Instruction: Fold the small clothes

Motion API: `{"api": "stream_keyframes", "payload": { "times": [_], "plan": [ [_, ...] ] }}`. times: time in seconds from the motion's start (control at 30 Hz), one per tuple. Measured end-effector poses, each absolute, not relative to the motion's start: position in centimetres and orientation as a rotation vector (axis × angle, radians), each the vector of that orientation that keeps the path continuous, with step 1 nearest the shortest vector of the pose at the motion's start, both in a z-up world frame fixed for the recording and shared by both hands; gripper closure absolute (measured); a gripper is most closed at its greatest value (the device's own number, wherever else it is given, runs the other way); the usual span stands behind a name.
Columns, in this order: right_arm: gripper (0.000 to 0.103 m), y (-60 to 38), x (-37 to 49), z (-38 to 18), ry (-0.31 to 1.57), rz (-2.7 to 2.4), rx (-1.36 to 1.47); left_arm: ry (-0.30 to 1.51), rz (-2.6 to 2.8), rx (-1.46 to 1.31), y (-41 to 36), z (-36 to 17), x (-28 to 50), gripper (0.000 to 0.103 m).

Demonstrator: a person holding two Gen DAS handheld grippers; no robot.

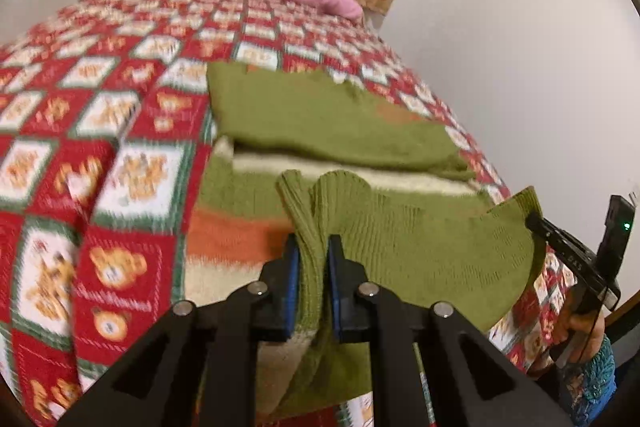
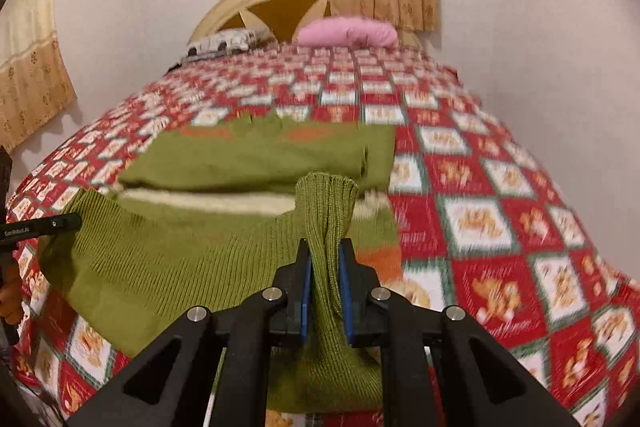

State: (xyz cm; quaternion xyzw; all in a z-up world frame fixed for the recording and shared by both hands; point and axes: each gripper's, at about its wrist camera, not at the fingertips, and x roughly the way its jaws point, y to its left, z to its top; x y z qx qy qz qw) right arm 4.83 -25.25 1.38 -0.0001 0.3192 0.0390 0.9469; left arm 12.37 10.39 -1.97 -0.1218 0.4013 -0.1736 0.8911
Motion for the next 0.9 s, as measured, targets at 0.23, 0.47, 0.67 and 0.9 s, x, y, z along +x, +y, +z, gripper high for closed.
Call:
{"api": "stream_keyframes", "payload": {
  "times": [0.23, 0.47, 0.67, 0.9],
  "plan": [
    [0.091, -24.1, 6.3, 4.7, 0.541, 0.042, -0.057, 0.766, -0.315, -0.246, 10.5, 0.9, 15.2, 0.089],
    [0.091, -23.7, 10.1, 5.2, 0.537, 0.019, -0.076, 0.759, -0.269, -0.256, 10.3, 1.5, 18.5, 0.089],
    [0.091, -23.9, 13.5, 5.4, 0.547, 0.008, -0.067, 0.769, -0.250, -0.261, 10.1, 1.9, 21.5, 0.089],
    [0.092, -23.8, 19.0, 4.9, 0.573, -0.003, -0.078, 0.789, -0.240, -0.284, 10.2, 1.7, 25.6, 0.089]
  ]
}}
